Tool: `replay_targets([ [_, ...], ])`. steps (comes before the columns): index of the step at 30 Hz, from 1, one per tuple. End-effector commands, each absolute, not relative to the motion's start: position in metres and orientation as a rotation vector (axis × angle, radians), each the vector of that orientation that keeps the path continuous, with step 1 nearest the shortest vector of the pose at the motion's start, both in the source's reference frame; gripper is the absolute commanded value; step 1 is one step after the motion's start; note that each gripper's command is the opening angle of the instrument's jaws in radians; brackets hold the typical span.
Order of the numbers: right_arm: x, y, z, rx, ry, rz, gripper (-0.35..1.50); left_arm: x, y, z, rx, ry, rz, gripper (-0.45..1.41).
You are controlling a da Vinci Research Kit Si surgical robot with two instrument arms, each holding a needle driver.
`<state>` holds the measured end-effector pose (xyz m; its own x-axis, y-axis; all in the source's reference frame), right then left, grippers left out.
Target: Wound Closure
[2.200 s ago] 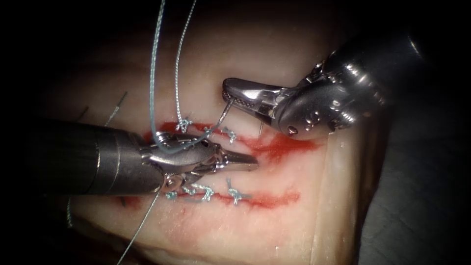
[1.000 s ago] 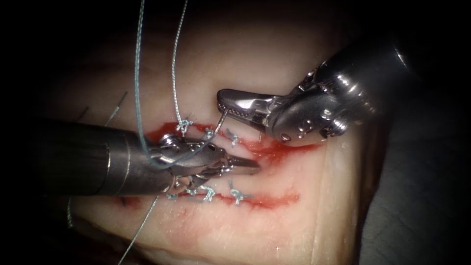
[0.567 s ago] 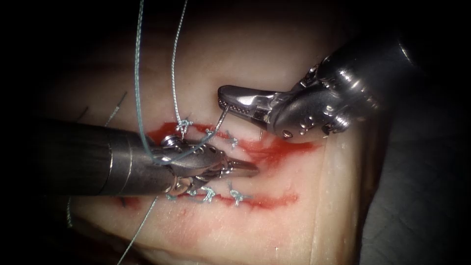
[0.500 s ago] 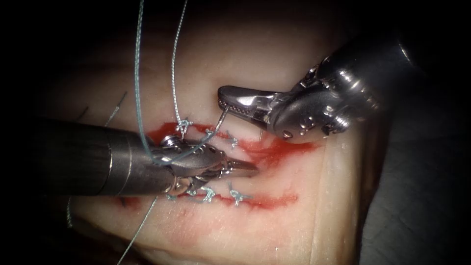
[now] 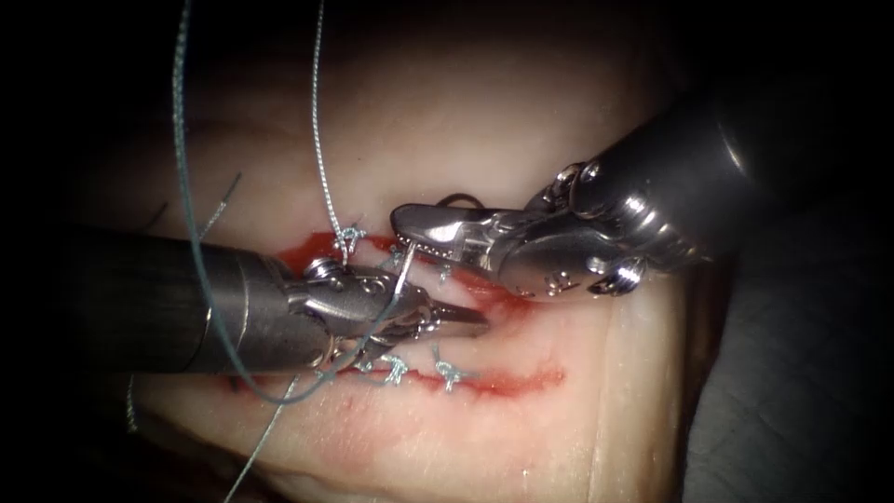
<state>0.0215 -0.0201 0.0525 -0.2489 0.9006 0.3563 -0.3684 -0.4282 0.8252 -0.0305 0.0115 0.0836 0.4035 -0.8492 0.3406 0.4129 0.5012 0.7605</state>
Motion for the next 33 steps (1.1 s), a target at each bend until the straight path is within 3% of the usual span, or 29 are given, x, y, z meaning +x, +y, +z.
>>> replay_targets([
  [1, 0.0224, -0.0200, 0.0527, 1.071, 0.778, 1.801, -0.35, -0.0310, 0.0115, 0.0841, 0.637, -0.797, -0.868, -0.45],
  [7, 0.0220, -0.0191, 0.0524, 1.087, 0.786, 1.803, -0.35, -0.0310, 0.0115, 0.0841, 0.637, -0.797, -0.868, -0.45],
  [26, 0.0214, -0.0178, 0.0514, 1.645, 0.704, 1.871, -0.35, -0.0310, 0.0115, 0.0841, 0.637, -0.797, -0.868, -0.45],
  [33, 0.0217, -0.0180, 0.0492, 1.713, 0.718, 1.839, -0.35, -0.0310, 0.0114, 0.0841, 0.636, -0.797, -0.868, -0.45],
])
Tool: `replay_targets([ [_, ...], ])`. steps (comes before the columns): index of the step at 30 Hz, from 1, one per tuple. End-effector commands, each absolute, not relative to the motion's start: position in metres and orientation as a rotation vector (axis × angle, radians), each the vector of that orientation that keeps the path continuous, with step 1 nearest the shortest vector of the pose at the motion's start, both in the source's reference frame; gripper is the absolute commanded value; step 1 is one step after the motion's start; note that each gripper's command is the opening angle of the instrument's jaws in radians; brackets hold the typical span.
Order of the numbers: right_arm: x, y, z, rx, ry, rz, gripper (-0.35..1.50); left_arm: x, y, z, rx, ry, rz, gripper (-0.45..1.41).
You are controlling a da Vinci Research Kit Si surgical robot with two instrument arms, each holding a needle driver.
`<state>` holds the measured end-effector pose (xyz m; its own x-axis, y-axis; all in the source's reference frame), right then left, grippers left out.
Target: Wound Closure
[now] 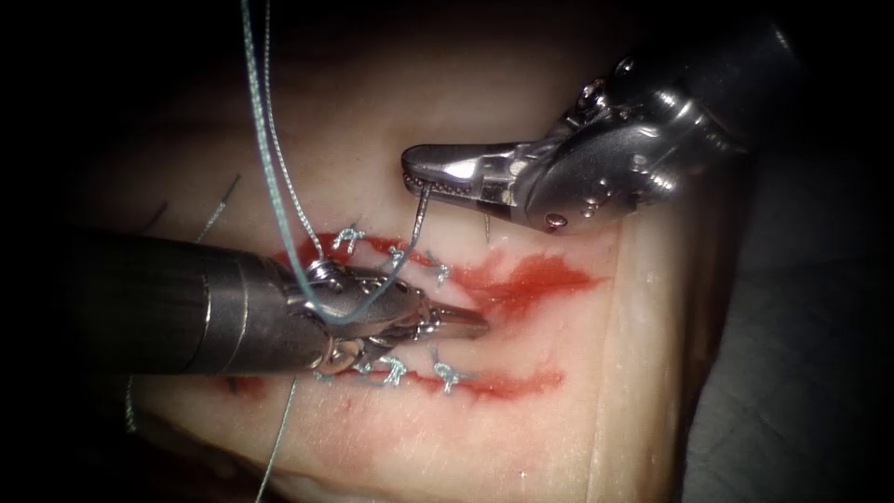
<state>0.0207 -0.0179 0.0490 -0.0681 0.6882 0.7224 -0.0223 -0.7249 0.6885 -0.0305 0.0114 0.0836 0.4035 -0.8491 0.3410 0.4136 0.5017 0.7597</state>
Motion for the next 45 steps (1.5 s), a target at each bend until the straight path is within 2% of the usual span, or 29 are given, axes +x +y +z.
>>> replay_targets([
  [1, 0.0217, -0.0180, 0.0492, 1.713, 0.718, 1.838, -0.35, -0.0310, 0.0114, 0.0841, 0.636, -0.797, -0.868, -0.45],
  [12, 0.0215, -0.0179, 0.0494, 1.577, 0.776, 1.723, -0.35, -0.0310, 0.0114, 0.0841, 0.635, -0.797, -0.869, -0.45],
  [45, 0.0216, -0.0188, 0.0514, 1.523, 0.654, 1.780, -0.35, -0.0310, 0.0114, 0.0841, 0.635, -0.797, -0.869, -0.45],
])
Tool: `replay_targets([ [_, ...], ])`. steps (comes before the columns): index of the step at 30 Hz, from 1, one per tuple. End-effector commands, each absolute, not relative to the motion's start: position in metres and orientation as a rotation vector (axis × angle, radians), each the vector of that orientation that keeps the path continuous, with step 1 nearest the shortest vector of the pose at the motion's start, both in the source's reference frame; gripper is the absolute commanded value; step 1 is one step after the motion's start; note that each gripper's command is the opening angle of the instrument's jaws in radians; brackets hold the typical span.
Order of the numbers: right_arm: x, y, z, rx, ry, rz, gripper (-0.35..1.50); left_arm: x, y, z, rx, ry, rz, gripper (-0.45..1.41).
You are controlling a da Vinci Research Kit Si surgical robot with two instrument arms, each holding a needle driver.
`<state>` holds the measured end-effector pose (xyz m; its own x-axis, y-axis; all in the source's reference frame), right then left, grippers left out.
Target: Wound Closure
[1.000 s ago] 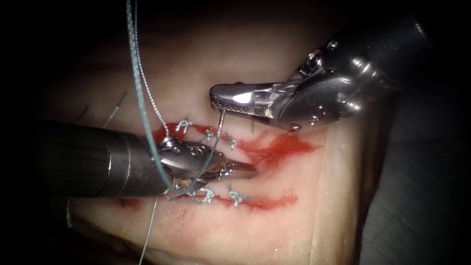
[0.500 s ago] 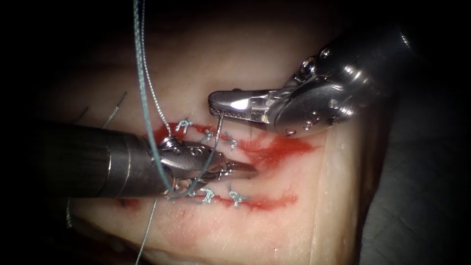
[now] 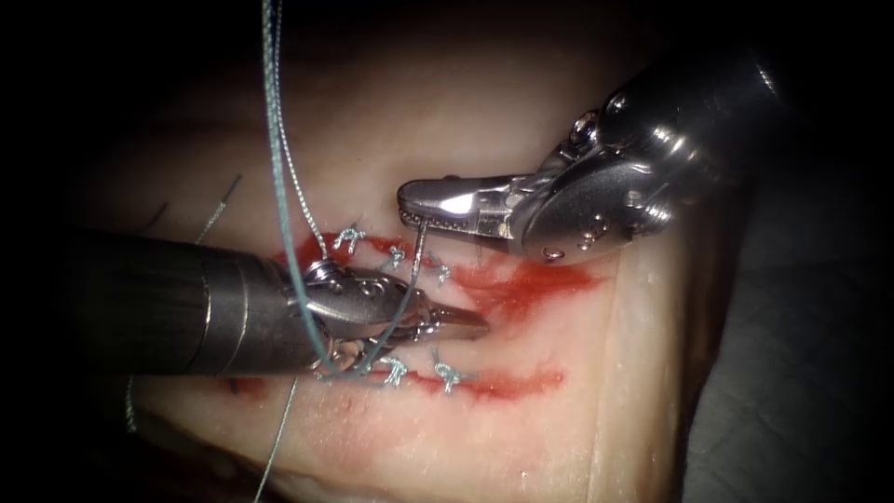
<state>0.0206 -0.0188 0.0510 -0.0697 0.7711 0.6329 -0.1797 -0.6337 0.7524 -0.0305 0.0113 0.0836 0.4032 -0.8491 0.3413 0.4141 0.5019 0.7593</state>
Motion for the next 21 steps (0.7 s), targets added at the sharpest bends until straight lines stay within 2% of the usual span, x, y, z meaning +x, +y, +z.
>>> replay_targets([
  [1, 0.0216, -0.0188, 0.0514, 1.513, 0.654, 1.778, -0.35, -0.0310, 0.0113, 0.0841, 0.635, -0.797, -0.869, -0.45],
  [21, 0.0216, -0.0185, 0.0511, 1.418, 0.738, 1.696, -0.35, -0.0311, 0.0113, 0.0840, 0.631, -0.797, -0.872, -0.45],
])
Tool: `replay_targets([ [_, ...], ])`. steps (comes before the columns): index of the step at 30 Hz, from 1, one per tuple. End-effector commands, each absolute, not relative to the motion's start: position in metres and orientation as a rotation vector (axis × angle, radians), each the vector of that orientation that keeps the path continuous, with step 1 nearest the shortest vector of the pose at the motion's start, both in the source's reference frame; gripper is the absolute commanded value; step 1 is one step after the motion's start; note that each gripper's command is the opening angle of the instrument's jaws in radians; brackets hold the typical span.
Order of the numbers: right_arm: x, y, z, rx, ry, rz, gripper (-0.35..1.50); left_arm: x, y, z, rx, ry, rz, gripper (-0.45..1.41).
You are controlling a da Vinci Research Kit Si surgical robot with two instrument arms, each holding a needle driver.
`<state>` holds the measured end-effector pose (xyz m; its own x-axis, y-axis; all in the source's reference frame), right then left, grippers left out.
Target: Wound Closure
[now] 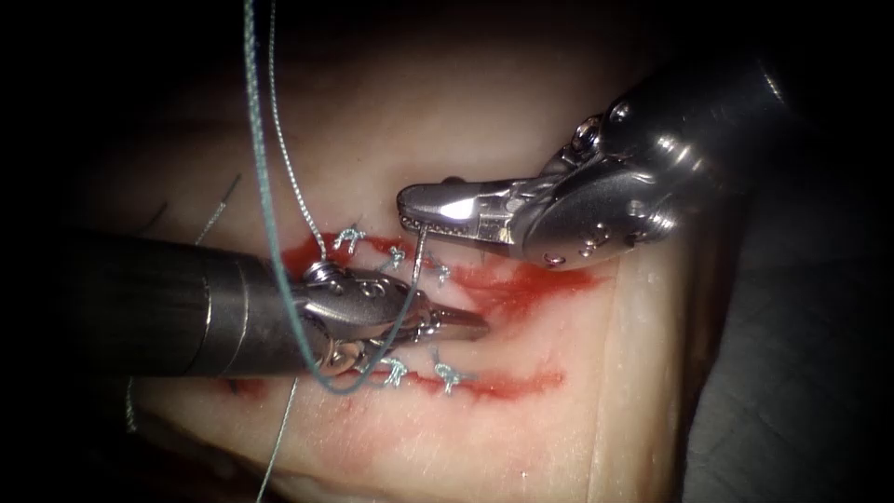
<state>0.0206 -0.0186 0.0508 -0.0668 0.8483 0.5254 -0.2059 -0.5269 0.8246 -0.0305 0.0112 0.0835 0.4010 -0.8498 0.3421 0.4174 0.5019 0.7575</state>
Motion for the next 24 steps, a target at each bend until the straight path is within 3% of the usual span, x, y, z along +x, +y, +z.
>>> replay_targets([
  [1, 0.0216, -0.0185, 0.0511, 1.418, 0.738, 1.697, -0.35, -0.0311, 0.0113, 0.0840, 0.631, -0.797, -0.872, -0.45],
  [24, 0.0215, -0.0188, 0.0522, 1.375, 0.737, 1.667, -0.35, -0.0311, 0.0112, 0.0840, 0.631, -0.797, -0.872, -0.45],
])
